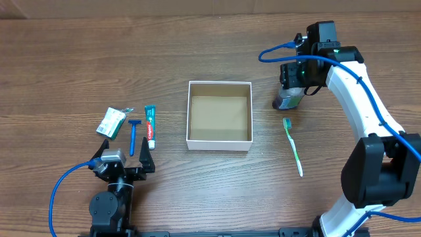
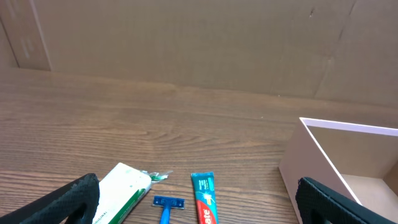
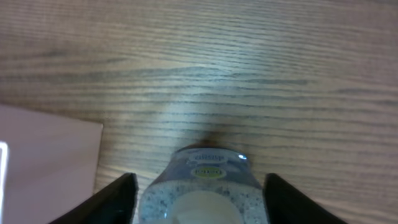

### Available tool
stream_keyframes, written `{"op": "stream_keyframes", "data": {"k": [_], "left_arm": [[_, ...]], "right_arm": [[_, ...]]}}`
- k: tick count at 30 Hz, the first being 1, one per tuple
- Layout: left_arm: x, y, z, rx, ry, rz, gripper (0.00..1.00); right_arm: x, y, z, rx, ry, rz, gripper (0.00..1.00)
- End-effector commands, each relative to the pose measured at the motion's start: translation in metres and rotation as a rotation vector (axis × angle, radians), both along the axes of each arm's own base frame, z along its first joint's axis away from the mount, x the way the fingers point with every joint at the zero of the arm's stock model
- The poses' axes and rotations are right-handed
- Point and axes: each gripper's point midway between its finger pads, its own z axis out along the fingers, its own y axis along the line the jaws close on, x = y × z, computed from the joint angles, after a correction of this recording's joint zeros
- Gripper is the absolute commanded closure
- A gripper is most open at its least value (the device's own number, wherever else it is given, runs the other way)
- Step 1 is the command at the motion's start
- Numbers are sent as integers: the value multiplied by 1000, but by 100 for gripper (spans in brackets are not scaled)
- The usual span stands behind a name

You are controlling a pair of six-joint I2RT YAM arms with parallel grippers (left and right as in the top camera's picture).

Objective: Pack container
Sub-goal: 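Reach the right gripper to the soap pump bottle and grasp it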

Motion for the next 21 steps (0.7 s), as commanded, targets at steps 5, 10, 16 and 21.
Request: {"op": "stream_keyframes", "data": {"k": [5, 10, 16, 21], "left_arm": [[0, 0, 1, 14, -8, -5, 0], [0, 0, 1, 14, -8, -5, 0], [0, 0, 1, 14, -8, -5, 0], [0, 0, 1, 14, -8, -5, 0]], "right_arm": [[5, 1, 8, -3, -26, 3, 50], [5, 1, 8, -3, -28, 1, 57], [5, 1, 8, -2, -28, -3, 65], [6, 1, 12, 0, -30, -8, 71]]}}
